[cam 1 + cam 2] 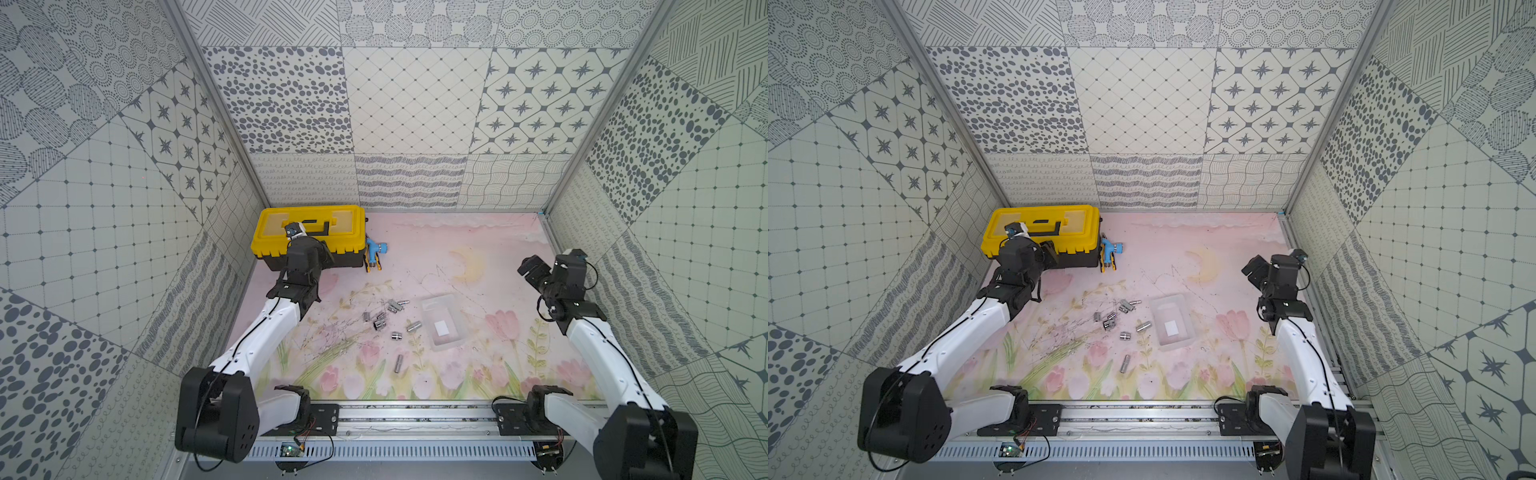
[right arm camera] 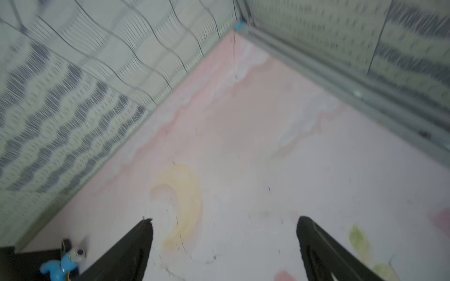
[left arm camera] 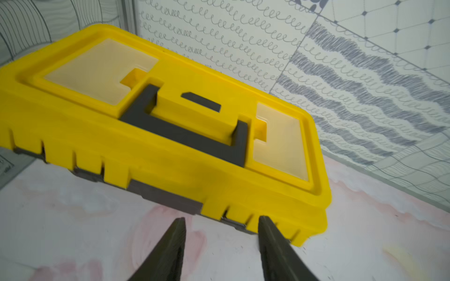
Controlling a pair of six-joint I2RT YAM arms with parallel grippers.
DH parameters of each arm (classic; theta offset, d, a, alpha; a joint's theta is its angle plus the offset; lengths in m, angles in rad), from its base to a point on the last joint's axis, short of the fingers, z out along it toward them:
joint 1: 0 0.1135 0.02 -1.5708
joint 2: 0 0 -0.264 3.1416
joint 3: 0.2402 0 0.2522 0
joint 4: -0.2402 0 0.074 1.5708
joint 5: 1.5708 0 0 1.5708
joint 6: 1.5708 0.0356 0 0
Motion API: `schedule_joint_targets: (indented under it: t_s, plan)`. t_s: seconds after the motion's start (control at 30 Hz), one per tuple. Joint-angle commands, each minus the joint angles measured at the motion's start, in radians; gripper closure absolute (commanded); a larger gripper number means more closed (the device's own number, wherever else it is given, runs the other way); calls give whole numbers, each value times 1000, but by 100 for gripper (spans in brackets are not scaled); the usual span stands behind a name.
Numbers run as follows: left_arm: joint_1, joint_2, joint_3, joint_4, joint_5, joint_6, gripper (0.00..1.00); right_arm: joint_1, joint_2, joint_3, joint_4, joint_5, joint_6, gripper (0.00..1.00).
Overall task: Put the socket on the desktop into the storage box
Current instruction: Pick up the socket head at the center of the board.
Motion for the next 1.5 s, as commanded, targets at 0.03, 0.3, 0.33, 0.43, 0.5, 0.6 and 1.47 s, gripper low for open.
schedule_joint_targets:
  t_s: [0.03, 0.3, 0.33, 0.43, 0.5, 0.6, 1.47]
  plan:
    - [-272, -187, -91, -506, 141, -303, 52, 416, 9, 234, -468, 322, 54, 3]
    - [-710, -250, -295, -384, 169, -338, 56, 659, 18, 192, -332, 163, 86, 10]
    - [-740, -228, -299, -373, 166, -339, 56, 686, 47, 210, -325, 180, 76, 10]
    - [-777, -123, -301, -323, 209, -363, 57, 755, 132, 250, -303, 246, 49, 11]
    - [-822, -43, -282, -309, 207, -371, 57, 767, 172, 256, -269, 231, 36, 16]
    - [-886, 50, -239, -312, 175, -373, 57, 783, 195, 229, -208, 191, 45, 19]
    - [-913, 289, -127, -347, 177, -364, 68, 870, 475, 330, -324, 159, 96, 53]
